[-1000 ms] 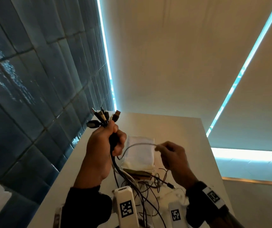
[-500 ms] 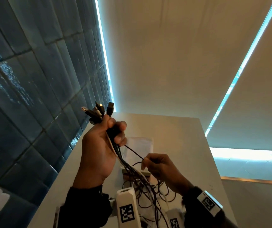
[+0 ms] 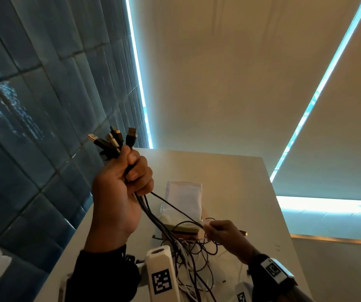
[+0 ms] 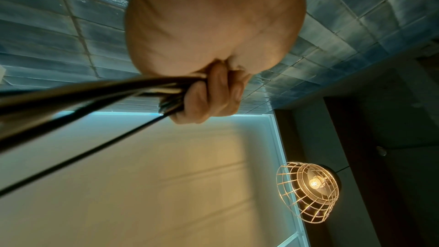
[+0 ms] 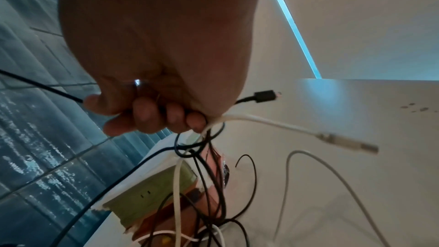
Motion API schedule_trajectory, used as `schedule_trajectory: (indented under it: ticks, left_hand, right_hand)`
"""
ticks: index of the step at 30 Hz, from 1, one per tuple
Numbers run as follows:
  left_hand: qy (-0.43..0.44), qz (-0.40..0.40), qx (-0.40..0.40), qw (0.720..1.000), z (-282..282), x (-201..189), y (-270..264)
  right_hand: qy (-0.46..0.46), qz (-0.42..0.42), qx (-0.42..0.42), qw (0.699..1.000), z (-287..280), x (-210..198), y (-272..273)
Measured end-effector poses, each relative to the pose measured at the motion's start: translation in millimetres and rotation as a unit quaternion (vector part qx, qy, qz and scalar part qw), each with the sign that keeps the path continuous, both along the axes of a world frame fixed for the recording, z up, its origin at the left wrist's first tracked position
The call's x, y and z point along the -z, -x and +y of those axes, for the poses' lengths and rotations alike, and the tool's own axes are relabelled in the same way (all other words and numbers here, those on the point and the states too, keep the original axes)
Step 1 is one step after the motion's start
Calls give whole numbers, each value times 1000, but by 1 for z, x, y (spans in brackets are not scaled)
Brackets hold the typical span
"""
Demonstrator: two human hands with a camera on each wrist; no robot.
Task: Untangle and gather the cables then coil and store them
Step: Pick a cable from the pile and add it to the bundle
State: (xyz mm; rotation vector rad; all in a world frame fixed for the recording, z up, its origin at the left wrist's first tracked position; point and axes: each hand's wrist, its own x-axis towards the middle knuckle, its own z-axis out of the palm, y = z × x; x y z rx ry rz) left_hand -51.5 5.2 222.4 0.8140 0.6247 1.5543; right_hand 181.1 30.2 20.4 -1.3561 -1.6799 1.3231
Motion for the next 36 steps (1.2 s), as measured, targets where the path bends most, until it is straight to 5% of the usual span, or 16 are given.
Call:
schedule_trajectory:
  ticks: [8, 13, 17, 25, 27, 30, 36]
  left_hand:
    - [19, 21, -6, 1000, -1, 0, 3]
    - [82, 101, -7, 991, 4, 9, -12]
    - [131, 160, -7, 978, 8, 21, -24]
    - [132, 223, -31, 965, 12, 26, -43]
    - [145, 197, -20, 970, 11, 26, -44]
    - [142, 50, 6, 989, 10, 23, -43]
    - [79, -77, 68, 992, 9, 9, -31]
  right_hand:
    - [22, -62, 87, 994, -1, 8, -14]
    - [37, 119, 141, 982, 4, -42, 1]
    - [-1, 261, 102, 960, 2, -92, 21]
    - [22, 346, -31, 937, -6, -120, 47]
    - [40, 358, -55, 931, -6, -116, 49]
    - [79, 355, -75, 929, -3, -106, 48]
    - [78, 244, -15, 966, -6, -69, 42]
